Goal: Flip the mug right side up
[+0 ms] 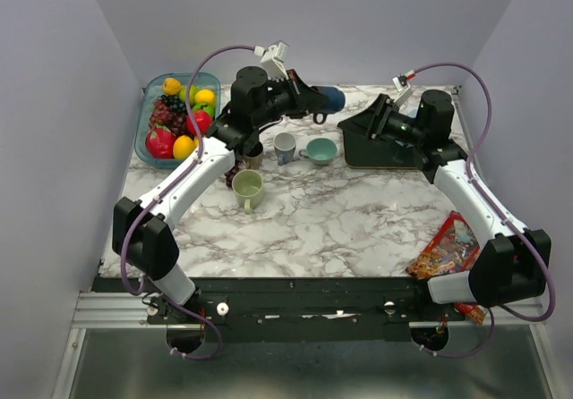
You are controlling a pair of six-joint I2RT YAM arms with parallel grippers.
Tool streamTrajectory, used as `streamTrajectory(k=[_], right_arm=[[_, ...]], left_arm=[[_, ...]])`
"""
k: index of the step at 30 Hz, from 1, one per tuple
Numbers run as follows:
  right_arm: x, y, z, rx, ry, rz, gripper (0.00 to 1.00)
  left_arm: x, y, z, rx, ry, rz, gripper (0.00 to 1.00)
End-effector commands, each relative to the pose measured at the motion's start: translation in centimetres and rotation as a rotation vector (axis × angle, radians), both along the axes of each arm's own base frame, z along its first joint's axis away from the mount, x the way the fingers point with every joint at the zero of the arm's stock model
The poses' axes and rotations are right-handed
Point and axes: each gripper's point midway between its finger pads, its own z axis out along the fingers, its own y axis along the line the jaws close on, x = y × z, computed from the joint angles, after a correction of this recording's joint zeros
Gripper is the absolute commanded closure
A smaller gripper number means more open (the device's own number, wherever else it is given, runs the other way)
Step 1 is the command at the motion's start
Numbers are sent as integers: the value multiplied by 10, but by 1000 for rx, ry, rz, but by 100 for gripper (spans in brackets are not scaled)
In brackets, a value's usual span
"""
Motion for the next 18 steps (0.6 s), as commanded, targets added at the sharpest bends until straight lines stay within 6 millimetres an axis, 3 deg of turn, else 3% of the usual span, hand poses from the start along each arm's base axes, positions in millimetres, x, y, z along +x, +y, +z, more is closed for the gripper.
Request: streamTrajectory(k=[1,2,3,4,6,10,18], right_arm=[[16,-24,-42,-172,116,-163,34],[19,-29,-45,-200,134,-197,33],[17,-35,-59,-244,201,-226,31],[24,-48,-70,-296,228,-303,30],[25,-61,-86,-369,295,-356,29],[30,-87,-103,-477,355,-466,27],[30,-99,-122,-528,428,-517,26]], left_arm=[[15,32,-22,261,-9,154,100],[11,38,-40,335,41,154,100],[13,41,-53,404,47,158,100],[13,44,-51,444,46,172,100],[8,56,-83,593,123,207,100],[-6,72,-124,778,200,240,100],[-44,80,-200,995,333,163,100]])
